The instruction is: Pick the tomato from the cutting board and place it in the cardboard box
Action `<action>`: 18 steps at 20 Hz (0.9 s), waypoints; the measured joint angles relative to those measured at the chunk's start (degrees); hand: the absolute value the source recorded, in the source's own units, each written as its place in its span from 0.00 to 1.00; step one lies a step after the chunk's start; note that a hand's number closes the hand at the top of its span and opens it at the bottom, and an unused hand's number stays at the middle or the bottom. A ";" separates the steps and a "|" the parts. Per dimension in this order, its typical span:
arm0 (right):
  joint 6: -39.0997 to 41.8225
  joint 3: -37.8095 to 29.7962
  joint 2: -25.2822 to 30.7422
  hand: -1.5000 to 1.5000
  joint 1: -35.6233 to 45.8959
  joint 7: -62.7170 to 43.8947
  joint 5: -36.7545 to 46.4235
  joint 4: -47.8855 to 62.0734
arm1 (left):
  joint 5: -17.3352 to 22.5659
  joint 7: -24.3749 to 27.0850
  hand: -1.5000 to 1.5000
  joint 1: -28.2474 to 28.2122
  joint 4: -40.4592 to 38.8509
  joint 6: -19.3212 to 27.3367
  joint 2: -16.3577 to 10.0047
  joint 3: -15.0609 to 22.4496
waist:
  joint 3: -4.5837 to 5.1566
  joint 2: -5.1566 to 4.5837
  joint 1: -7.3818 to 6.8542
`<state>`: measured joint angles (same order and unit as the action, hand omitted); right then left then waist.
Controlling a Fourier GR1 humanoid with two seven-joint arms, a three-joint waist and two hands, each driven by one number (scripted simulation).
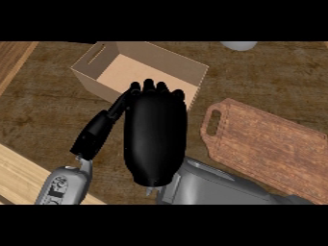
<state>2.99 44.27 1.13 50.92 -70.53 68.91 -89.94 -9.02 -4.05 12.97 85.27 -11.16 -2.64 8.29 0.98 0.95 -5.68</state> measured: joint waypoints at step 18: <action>-2.29 -11.79 -0.11 1.00 16.21 -0.55 -4.47 14.86 | -0.51 0.14 0.50 -0.38 1.21 0.17 -0.22 -0.94 | -0.32 -0.51 0.82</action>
<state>0.71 32.47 1.02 67.13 -71.08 64.44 -75.08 -9.53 -3.92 12.59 86.47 -10.99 -2.87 7.35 0.65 0.44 -4.86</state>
